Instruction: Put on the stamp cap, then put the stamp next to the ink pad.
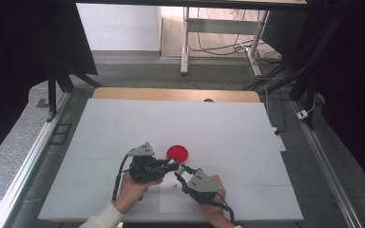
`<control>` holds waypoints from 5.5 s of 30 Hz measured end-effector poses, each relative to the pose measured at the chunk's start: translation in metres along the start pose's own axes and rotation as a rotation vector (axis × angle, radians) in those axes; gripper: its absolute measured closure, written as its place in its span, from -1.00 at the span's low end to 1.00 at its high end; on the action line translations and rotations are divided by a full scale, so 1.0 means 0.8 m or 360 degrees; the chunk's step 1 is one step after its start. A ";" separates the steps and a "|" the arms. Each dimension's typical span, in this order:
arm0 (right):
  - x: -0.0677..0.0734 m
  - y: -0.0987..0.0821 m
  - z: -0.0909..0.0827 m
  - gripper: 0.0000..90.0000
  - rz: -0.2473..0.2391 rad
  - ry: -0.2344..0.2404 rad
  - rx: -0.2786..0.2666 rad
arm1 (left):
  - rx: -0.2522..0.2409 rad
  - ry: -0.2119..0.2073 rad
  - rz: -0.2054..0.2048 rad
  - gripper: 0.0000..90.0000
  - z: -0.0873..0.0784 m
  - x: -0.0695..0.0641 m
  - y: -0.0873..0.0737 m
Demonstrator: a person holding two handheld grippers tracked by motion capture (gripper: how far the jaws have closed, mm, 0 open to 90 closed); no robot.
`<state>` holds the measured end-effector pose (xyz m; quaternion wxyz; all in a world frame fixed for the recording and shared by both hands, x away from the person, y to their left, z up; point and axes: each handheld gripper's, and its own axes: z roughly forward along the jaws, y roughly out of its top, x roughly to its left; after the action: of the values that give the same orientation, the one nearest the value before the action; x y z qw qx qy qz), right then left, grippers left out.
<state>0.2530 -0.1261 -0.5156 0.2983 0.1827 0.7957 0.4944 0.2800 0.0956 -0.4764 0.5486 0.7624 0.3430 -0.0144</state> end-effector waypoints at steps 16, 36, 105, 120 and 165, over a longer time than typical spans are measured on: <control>0.002 0.001 -0.001 0.45 -0.0071 0.0000 0.0001 | 0.0025 -0.0001 -0.0006 0.68 0.005 -0.001 -0.004; -0.002 0.002 0.000 0.42 -0.0138 0.0040 0.0025 | 0.0029 -0.0029 -0.0026 0.68 0.002 0.003 -0.003; -0.136 -0.074 -0.106 -0.02 0.0434 0.0063 0.0260 | 0.0231 0.0457 0.0160 0.67 -0.031 0.070 0.013; -0.134 -0.074 -0.101 -0.03 0.0420 0.0072 0.0283 | 0.0397 0.0552 0.0162 0.67 0.004 0.094 0.008; -0.146 -0.076 -0.105 -0.05 0.0411 0.0068 0.0256 | 0.0229 0.0497 0.0285 -0.36 -0.025 0.051 0.002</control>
<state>0.2866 -0.2783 -0.5081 0.1997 0.2962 0.8088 0.4672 0.3050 0.1333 -0.4835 0.4318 0.8201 0.3529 0.1285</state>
